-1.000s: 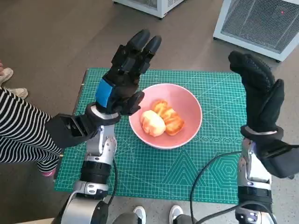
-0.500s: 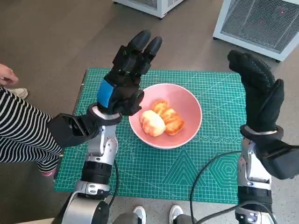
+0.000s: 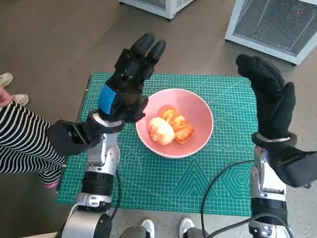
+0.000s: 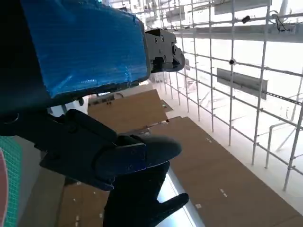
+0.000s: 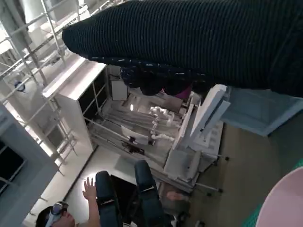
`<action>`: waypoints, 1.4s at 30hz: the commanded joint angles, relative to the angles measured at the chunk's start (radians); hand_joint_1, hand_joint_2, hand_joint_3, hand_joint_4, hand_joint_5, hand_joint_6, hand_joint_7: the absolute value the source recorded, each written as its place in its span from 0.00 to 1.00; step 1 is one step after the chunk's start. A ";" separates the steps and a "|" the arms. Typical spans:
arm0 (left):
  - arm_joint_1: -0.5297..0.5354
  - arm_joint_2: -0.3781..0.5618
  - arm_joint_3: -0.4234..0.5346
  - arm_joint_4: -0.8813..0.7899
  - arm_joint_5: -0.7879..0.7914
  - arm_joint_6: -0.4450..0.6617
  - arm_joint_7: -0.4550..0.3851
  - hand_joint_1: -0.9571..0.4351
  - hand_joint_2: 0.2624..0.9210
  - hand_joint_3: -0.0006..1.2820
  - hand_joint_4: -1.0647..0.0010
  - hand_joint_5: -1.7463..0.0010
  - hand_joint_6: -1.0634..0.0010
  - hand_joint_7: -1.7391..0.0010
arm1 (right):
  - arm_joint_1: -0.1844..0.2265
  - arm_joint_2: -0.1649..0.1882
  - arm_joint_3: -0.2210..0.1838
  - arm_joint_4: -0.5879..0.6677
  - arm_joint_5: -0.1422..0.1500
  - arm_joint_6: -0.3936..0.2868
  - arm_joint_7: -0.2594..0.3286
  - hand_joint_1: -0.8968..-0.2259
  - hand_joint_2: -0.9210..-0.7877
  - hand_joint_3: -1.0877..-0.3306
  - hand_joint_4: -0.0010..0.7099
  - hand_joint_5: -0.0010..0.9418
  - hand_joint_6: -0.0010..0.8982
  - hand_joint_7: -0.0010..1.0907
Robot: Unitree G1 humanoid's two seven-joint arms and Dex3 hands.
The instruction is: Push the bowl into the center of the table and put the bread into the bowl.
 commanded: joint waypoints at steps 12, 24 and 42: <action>0.032 0.035 -0.006 -0.003 0.099 -0.084 0.066 0.24 0.81 0.52 1.00 0.89 1.00 0.80 | -0.017 0.011 0.020 0.046 0.003 0.017 0.025 0.31 0.00 0.48 0.23 0.01 0.03 0.47; 0.043 0.047 -0.012 -0.023 0.105 -0.075 0.087 0.25 0.79 0.52 1.00 0.87 1.00 0.78 | -0.023 0.010 0.021 0.060 0.009 0.013 0.041 0.31 0.00 0.48 0.23 0.01 0.04 0.47; 0.058 0.052 -0.023 -0.037 0.117 -0.061 0.093 0.27 0.78 0.53 1.00 0.87 1.00 0.77 | -0.027 0.011 0.017 0.074 0.018 0.010 0.057 0.30 0.00 0.49 0.25 0.01 0.04 0.47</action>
